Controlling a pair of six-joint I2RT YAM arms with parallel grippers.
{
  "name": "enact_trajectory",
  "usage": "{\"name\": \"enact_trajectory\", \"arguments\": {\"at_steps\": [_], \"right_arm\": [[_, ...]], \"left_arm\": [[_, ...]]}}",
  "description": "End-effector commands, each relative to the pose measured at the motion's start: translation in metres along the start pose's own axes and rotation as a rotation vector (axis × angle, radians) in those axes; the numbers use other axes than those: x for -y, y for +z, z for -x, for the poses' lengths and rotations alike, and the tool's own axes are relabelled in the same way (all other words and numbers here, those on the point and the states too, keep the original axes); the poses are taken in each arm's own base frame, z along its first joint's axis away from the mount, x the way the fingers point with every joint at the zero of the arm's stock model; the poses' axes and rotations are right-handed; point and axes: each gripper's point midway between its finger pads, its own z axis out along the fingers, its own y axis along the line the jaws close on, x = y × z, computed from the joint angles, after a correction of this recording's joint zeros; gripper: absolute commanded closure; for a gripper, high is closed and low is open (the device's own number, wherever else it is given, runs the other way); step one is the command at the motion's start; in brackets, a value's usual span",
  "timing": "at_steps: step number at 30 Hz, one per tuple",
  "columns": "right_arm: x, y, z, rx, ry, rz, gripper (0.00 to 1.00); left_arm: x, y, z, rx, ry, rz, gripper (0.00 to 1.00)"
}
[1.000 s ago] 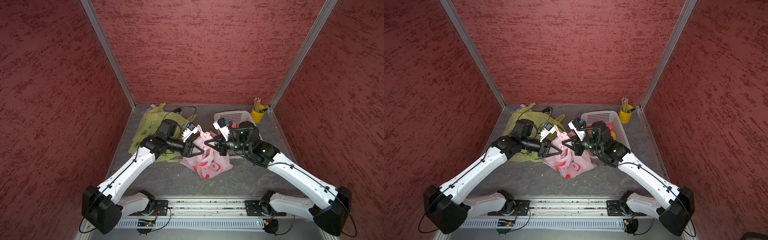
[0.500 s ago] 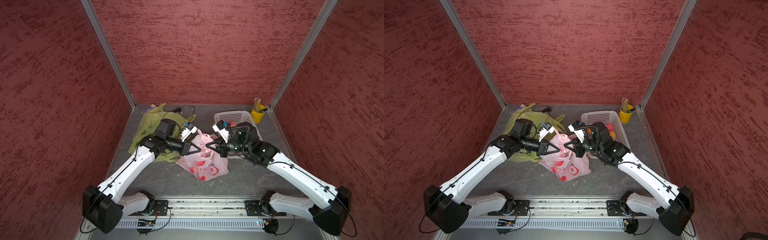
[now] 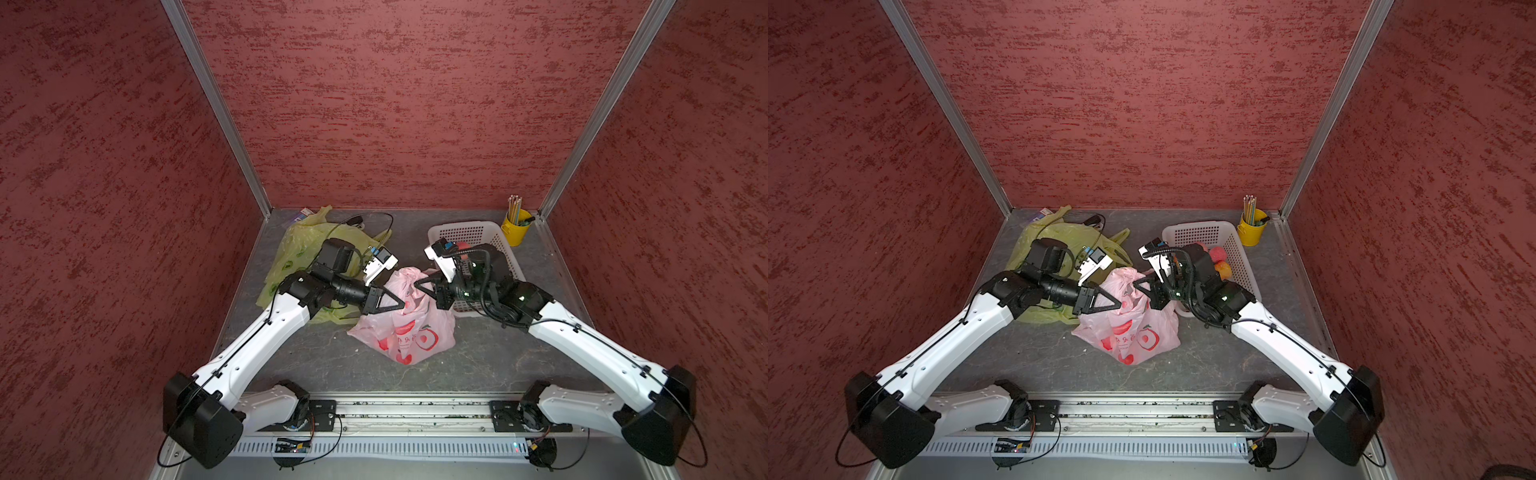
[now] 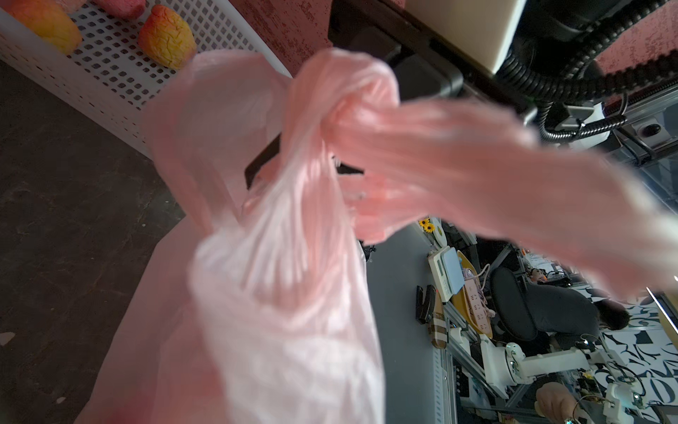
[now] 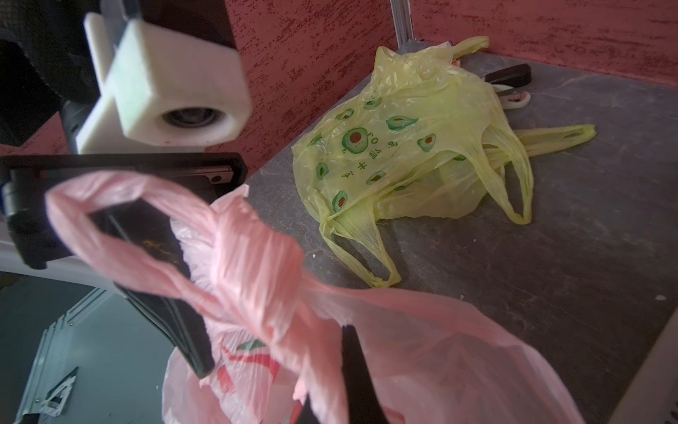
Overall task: Place the peach into a plastic bag & tie a knot
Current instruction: Cross the plastic bag at the center of the board.
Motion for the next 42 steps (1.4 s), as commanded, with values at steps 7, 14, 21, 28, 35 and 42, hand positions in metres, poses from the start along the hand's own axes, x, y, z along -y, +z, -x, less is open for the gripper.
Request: {"name": "enact_trajectory", "arguments": {"at_steps": [7,14,21,28,35,42], "right_arm": [[0.005,-0.012,0.055,0.271,0.066,-0.042,1.0],[-0.03,-0.032,0.077,0.479,0.171,0.214,1.0],[-0.046,-0.055,0.082,0.627,0.322,0.425,1.0],[-0.051,-0.065,0.087,0.684,0.383,0.519,1.0],[-0.036,-0.062,0.094,0.731,0.405,0.43,1.0],[-0.041,-0.071,0.106,0.787,0.402,0.476,1.0]], "left_arm": [[0.021,0.019,0.007,0.003,0.045,-0.076,1.0],[0.014,0.025,0.023,0.096,0.058,-0.058,1.0],[0.007,0.033,0.032,0.157,0.068,-0.033,0.98],[-0.001,0.031,0.042,0.278,0.068,-0.011,0.67],[0.014,0.038,0.039,0.283,0.101,-0.072,0.72],[0.01,0.056,0.028,0.248,0.08,-0.089,0.77]]}}
